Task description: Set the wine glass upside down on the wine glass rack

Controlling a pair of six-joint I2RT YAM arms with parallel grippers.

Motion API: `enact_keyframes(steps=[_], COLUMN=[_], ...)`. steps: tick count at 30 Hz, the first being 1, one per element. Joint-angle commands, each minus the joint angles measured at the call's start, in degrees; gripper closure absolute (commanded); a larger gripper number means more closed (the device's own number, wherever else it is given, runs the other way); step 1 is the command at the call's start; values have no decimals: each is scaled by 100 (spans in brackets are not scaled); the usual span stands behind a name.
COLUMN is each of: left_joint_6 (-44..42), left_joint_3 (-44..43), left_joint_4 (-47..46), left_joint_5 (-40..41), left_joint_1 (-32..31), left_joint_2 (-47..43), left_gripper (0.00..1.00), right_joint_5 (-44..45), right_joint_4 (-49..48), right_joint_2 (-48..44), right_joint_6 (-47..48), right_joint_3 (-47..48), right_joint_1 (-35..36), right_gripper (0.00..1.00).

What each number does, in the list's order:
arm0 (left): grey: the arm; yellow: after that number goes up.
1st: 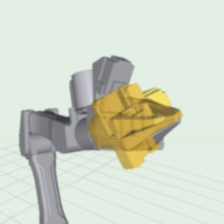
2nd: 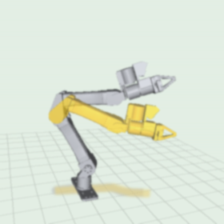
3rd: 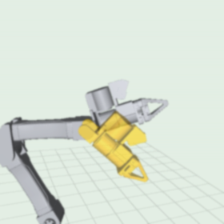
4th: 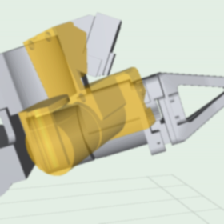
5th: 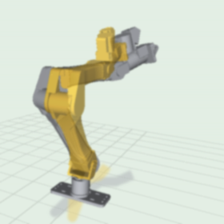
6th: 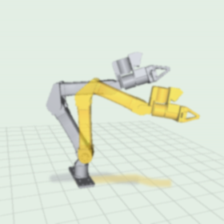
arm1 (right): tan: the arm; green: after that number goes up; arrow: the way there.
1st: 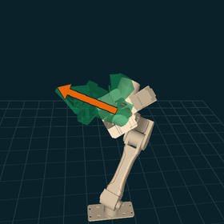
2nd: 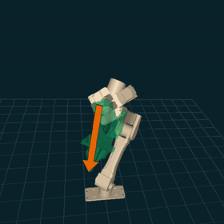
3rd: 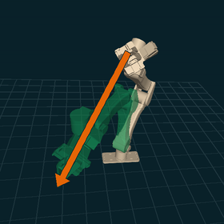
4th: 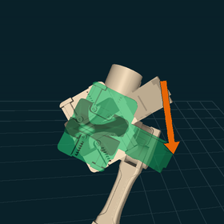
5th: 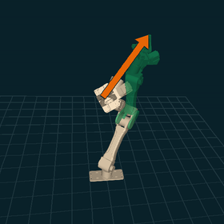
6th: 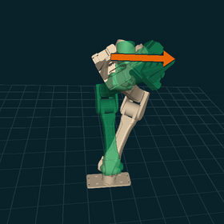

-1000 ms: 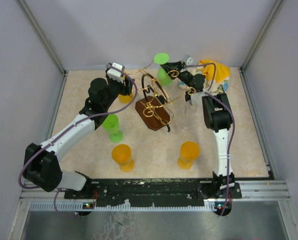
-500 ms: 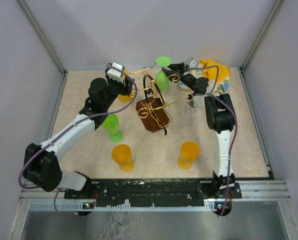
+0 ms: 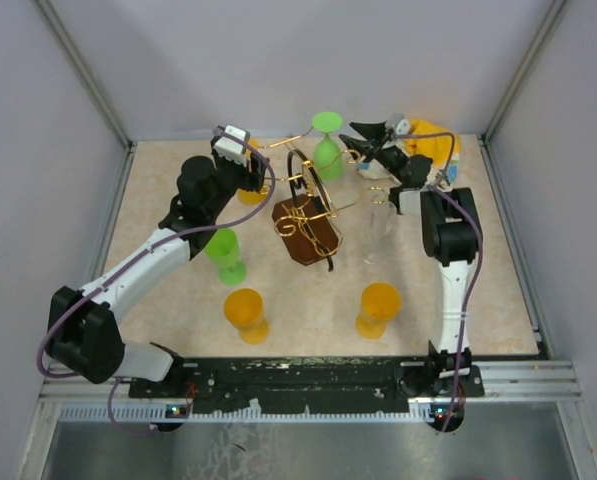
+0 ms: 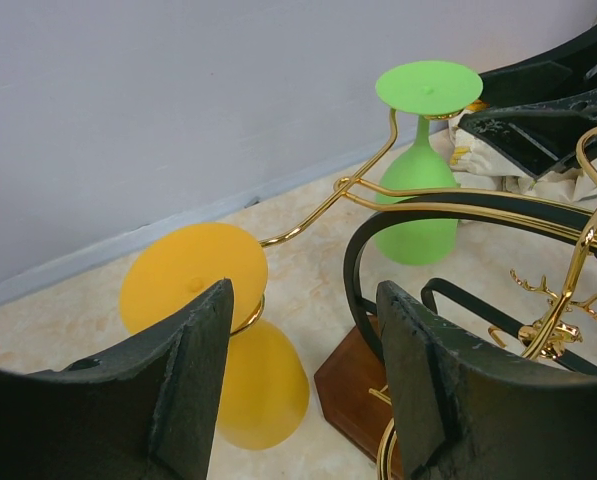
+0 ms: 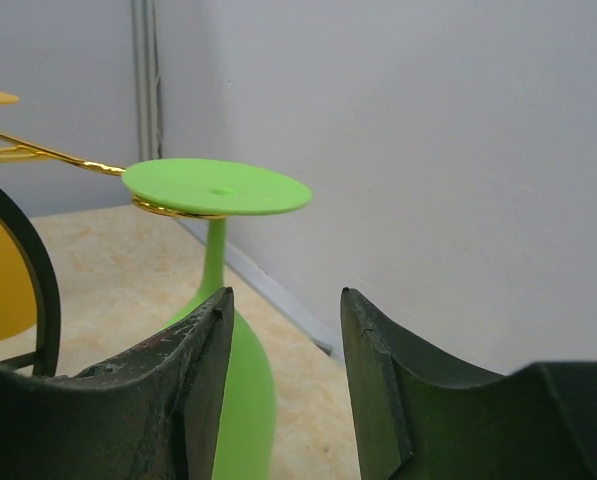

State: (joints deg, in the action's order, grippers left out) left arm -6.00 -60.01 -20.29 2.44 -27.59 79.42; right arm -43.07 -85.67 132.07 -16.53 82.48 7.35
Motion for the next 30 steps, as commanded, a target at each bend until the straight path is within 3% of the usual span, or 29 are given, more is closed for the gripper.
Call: enact_keyframes(steps=[1,11,15,18,23,30], left_joint_6=[59,163,227,304,496,707], left_joint_3=[-232,-266,-283,-313,-402,-537], left_joint_4=[84,169,263,382,679,1188], left_joint_5=[6,-24,23,125,269,433], left_joint_1=[35,35,29,33,35,35], left_joint_2=[55,35,-17,-108,-370,-875], left_gripper=[35,34,33,33,32,31], right_joint_5=[242,786,1269,1743,2730,3843], right_joint_4=[-288,-5,473,951,2616,5954], right_joint_2=[-508,-1392,-1919,-2590,-3903,-5553], right_joint_6=[126,736,1121,1460,1800,1683], right_joint_3=[-132,-1236,-1725,-2217,-2882,-2699], right_joint_1=[-173,-418,-462,-465,-463,-455], right_gripper=[53,34,24,23,21,19])
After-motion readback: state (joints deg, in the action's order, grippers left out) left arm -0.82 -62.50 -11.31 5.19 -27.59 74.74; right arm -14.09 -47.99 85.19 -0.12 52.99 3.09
